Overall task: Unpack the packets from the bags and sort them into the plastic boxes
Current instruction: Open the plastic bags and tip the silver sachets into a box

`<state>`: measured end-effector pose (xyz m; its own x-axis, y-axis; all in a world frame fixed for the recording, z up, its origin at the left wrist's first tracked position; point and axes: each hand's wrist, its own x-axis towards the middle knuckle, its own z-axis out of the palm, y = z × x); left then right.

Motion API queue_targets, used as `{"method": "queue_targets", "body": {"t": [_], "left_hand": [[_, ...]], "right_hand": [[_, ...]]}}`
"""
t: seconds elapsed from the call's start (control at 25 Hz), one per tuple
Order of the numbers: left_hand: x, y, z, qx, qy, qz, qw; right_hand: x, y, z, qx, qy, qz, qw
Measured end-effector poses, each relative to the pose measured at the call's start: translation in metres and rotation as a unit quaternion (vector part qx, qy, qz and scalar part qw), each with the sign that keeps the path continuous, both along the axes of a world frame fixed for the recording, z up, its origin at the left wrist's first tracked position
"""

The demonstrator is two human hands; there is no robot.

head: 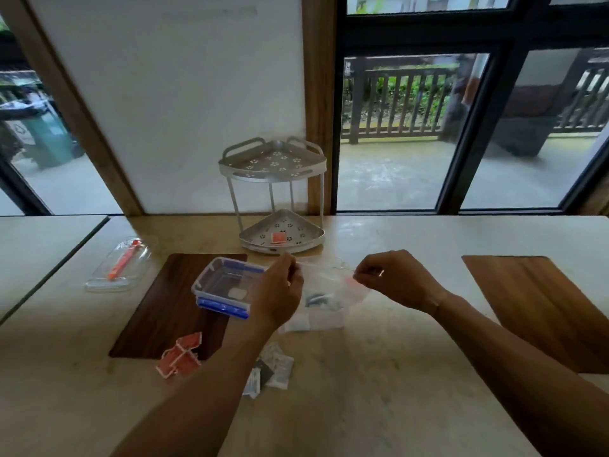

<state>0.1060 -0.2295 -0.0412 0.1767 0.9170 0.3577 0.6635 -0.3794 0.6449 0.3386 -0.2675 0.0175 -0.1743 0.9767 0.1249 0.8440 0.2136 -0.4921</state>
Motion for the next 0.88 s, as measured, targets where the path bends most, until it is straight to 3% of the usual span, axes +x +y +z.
{"method": "queue_targets", "body": {"t": [0.4,0.64,0.72,0.88], "left_hand": [[0.007,-0.029,-0.009,-0.037,-0.081,0.077,0.993],[-0.006,-0.056,-0.027,-0.143,-0.012,0.049,0.988],[-0.008,-0.067,-0.043,-0.13,0.03,0.055,0.989],[-0.012,-0.072,-0.079,-0.119,0.003,0.056,0.991]], "right_hand": [[-0.003,-0.012,-0.003,0.026,0.015,0.053,0.998],[-0.011,-0.028,-0.032,-0.018,0.004,0.033,0.999],[-0.015,-0.039,-0.046,-0.039,0.003,0.027,0.999],[-0.026,-0.058,-0.071,-0.083,-0.003,0.011,0.996]]}}
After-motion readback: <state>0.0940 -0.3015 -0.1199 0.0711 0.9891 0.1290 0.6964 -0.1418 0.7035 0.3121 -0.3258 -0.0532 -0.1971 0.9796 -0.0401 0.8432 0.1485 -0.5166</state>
